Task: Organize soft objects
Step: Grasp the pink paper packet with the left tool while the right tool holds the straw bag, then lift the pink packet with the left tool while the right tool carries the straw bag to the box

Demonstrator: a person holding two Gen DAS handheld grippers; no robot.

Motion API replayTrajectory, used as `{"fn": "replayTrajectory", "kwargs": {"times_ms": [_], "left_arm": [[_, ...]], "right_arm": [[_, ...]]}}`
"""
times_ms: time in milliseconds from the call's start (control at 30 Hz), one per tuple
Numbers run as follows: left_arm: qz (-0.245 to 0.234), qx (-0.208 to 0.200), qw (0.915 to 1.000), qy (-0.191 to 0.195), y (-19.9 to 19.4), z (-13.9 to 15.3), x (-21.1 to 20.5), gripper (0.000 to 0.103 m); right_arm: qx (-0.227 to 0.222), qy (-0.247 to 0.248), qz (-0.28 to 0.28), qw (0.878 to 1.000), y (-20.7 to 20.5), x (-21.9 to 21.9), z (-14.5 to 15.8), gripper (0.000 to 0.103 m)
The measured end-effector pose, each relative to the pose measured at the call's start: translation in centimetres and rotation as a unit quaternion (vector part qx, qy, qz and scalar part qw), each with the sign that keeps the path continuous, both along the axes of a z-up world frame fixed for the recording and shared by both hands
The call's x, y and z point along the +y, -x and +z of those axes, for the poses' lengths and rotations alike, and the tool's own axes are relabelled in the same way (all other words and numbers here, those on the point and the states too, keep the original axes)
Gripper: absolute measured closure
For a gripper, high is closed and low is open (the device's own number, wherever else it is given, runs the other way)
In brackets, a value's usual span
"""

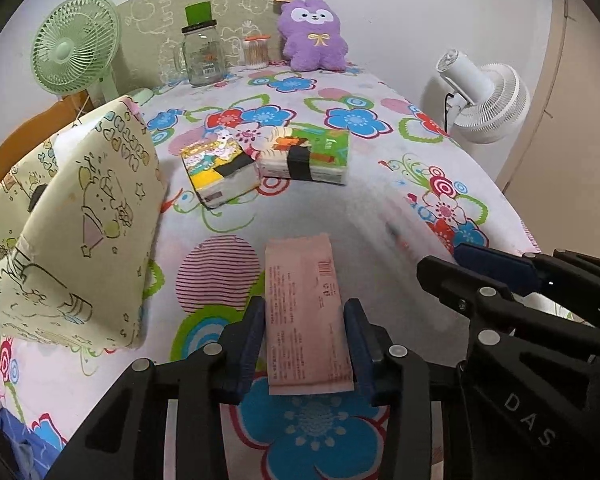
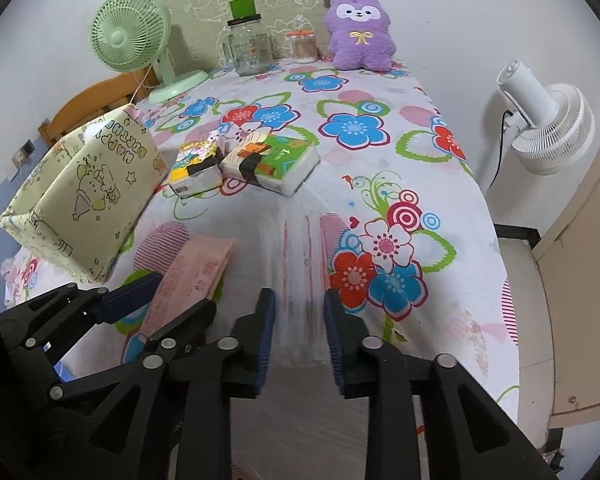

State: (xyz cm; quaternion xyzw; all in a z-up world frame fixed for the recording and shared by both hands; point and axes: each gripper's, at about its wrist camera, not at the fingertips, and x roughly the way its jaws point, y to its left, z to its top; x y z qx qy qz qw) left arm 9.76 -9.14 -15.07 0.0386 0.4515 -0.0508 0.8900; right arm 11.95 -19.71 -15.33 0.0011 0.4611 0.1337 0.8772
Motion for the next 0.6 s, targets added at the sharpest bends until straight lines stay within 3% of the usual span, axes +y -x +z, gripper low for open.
{"fn": "replayTrajectory", "kwargs": {"times_ms": [133,433,600], "left_arm": [[0.003,-0.003,1.0,-0.003,-0.5,0.0,0.4,0.062],[0.002,0.001,1.0,-0.009,-2.0,-0.7,0.7,0.062],[0.0,0.005,1.0,-0.007,-2.3,-0.8,0.7,0.062]], "right_arm": [[0.005,-0.003,-0.004,1.0,-0.9,0.1,-0.1,0.059],[0.031,-0.005,-0.016,0.999,-3.2,0.3,-1.5,0.059],[0.024,0.004,-0.016,1.0,-3.7,1.1,-1.7,0.058]]}}
